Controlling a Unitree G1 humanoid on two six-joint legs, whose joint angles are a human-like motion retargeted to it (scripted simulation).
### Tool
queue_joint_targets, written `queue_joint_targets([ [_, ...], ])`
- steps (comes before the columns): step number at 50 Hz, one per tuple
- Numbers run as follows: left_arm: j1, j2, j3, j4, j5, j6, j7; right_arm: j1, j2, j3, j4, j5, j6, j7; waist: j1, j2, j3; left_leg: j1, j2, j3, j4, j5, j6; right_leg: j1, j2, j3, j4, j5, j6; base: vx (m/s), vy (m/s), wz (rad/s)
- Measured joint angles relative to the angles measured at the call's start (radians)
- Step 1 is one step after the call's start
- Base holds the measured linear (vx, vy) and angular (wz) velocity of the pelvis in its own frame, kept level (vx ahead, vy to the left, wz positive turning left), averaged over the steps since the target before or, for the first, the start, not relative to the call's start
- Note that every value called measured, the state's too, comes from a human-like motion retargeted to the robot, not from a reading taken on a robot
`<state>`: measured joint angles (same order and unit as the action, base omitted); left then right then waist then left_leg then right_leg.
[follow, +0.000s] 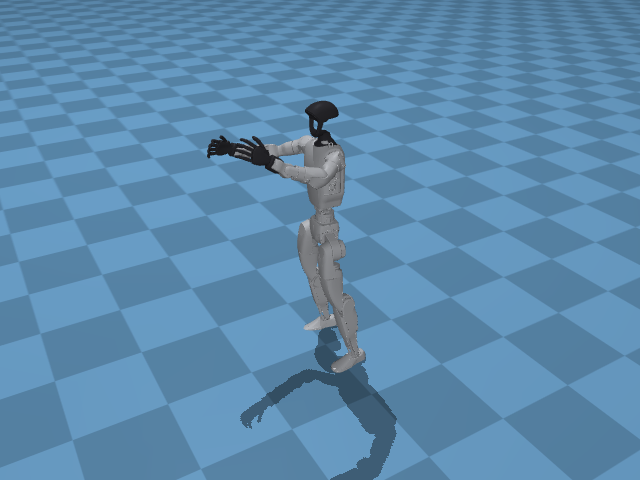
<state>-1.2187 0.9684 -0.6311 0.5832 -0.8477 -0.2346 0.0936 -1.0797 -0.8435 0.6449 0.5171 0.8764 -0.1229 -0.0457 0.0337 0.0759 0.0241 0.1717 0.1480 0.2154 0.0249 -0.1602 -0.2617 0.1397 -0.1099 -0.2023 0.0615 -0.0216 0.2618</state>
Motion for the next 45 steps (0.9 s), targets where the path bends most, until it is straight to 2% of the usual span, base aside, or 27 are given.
queue_joint_targets([
  [5, 0.212, 0.039, 0.149, -0.015, -0.007, 0.015, -0.031, 0.153, -0.064, -0.127, 0.022, -0.07, 0.0, -0.031, 0.006, -0.009, 0.025, 0.012, -0.001, 0.0, -0.001, -0.001, 0.0, 0.011, 0.0, 0.0, 0.001, -0.003, 0.0, 0.0, 0.0, 0.0],
  [9, 0.433, 0.022, 0.3, -0.024, -0.017, 0.029, -0.039, 0.313, -0.081, -0.225, 0.033, -0.151, 0.01, -0.059, 0.008, -0.014, 0.049, 0.023, -0.001, 0.001, -0.002, -0.003, 0.0, 0.021, -0.001, 0.001, 0.002, -0.007, 0.0, 0.0, 0.0, 0.0],
  [17, 0.871, -0.156, 0.526, 0.04, -0.063, 0.067, -0.022, 0.648, 0.015, -0.372, 0.102, -0.3, 0.056, -0.082, 0.011, -0.025, 0.086, 0.036, 0.007, 0.01, -0.003, -0.007, 0.001, 0.005, -0.002, 0.012, 0.047, -0.028, 0.0, 0.0, 0.0, 0.0],
  [23, 1.079, -0.348, 0.548, 0.231, -0.015, 0.117, -0.041, 0.813, 0.168, -0.39, 0.29, -0.419, 0.109, -0.085, -0.002, -0.035, 0.11, 0.04, 0.004, 0.01, -0.005, -0.008, 0.001, 0.027, -0.006, 0.012, 0.011, -0.022, 0.0, 0.0, 0.0, 0.0],
  [28, 1.161, -0.511, 0.549, 0.465, 0.176, 0.15, -0.122, 0.883, 0.312, -0.395, 0.548, -0.557, 0.16, -0.01, -0.004, -0.047, 0.115, 0.035, -0.004, 0.011, -0.004, -0.011, 0.01, 0.019, -0.014, 0.018, 0.014, -0.025, 0.0, 0.0, 0.0, 0.0],
  [33, 1.203, -0.661, 0.585, 0.641, 0.312, 0.132, -0.126, 0.938, 0.424, -0.439, 0.749, -0.726, 0.113, 0.048, -0.015, -0.056, 0.155, 0.065, -0.026, -0.009, 0.005, -0.027, 0.03, 0.062, -0.041, 0.005, 0.021, -0.037, 0.0, 0.02, 0.06, 0.13],
  [39, 1.262, -0.77, 0.638, 0.676, 0.275, 0.112, -0.069, 1.003, 0.514, -0.424, 0.76, -0.715, 0.101, 0.04, -0.002, -0.068, 0.142, 0.051, -0.035, 0.002, -0.003, -0.02, 0.042, 0.034, -0.048, 0.02, 0.027, -0.039, -0.004, 0.0, 0.0, 0.0],
  [45, 1.299, -0.822, 0.634, 0.653, 0.223, 0.088, -0.013, 1.042, 0.547, -0.41, 0.697, -0.678, 0.081, -0.007, 0.001, -0.067, 0.139, 0.054, -0.035, 0.007, -0.004, -0.021, 0.045, 0.032, -0.048, 0.025, 0.028, -0.039, -0.006, 0.0, 0.0, 0.0],
])
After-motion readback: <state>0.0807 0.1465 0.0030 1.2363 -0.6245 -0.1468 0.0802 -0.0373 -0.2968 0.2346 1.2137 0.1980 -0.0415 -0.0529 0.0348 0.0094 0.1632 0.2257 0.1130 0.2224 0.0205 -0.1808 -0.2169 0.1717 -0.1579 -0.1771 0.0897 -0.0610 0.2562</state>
